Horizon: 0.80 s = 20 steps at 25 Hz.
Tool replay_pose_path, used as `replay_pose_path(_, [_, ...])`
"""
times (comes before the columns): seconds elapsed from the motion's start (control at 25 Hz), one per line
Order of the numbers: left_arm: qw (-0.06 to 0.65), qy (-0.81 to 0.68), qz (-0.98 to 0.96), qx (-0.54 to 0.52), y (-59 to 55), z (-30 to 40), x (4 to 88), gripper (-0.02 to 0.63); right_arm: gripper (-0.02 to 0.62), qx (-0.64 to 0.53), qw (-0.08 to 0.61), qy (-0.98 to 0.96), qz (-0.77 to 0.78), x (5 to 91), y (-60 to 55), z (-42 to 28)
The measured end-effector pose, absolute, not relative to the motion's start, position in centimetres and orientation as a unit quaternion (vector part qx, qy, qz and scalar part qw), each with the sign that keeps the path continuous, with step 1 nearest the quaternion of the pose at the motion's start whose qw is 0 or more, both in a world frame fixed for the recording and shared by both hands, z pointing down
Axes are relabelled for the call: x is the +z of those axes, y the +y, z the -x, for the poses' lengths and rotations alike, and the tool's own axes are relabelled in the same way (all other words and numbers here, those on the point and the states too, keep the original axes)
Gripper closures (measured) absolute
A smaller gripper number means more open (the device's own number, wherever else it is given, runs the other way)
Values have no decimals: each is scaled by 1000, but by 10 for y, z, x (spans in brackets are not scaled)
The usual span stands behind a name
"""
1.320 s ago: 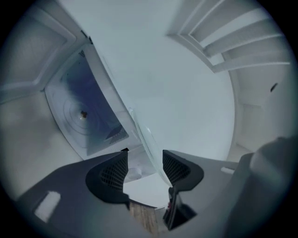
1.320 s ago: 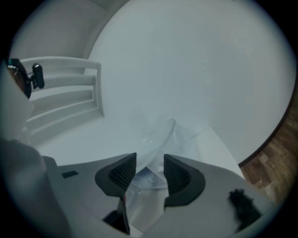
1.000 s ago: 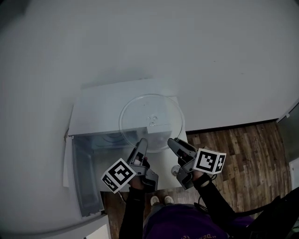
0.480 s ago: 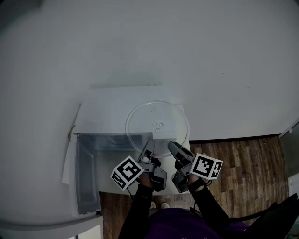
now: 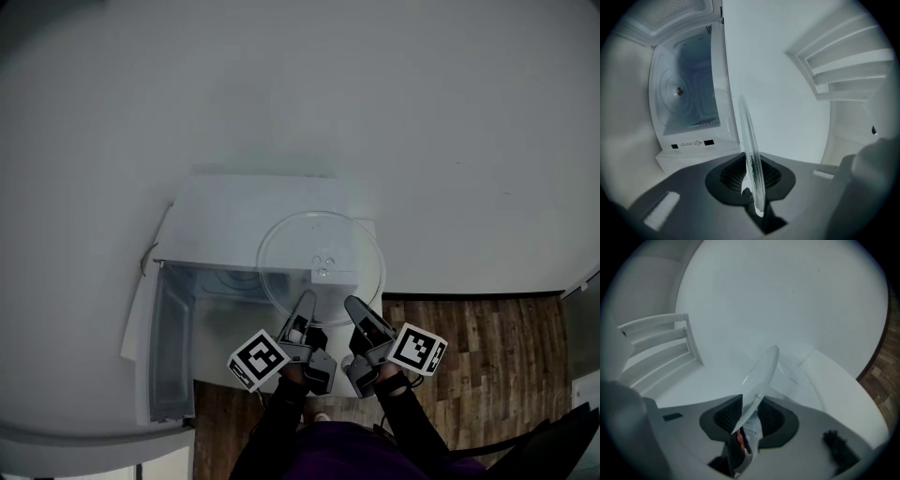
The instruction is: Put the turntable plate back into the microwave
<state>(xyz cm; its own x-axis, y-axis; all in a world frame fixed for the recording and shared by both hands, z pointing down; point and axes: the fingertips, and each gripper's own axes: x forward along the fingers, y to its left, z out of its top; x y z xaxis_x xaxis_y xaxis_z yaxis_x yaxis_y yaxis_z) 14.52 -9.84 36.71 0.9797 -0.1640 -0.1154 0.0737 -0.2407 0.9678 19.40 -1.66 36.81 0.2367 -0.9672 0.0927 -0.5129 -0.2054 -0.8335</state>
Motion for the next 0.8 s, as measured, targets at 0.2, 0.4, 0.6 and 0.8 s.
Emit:
replay_pose_path(0.2, [609,-24,-785,-111,-92,-135,370,565,492,-309,336,549,700,362,-14,-185])
replay_pose_path(0.4, [616,-29,-777,-128,-91,-124,366,566,492,-308,320,564,696,356,-15,-175])
replay_pose_path(0.6, [614,-28,-773,-156,-89,-109,353,566,491,-294,303,589,689,342,-17,-163])
replay_pose_path(0.8, [591,-43,-786,-177,-89,-90,348,563,491,-299,294,613,670,339,-20,-147])
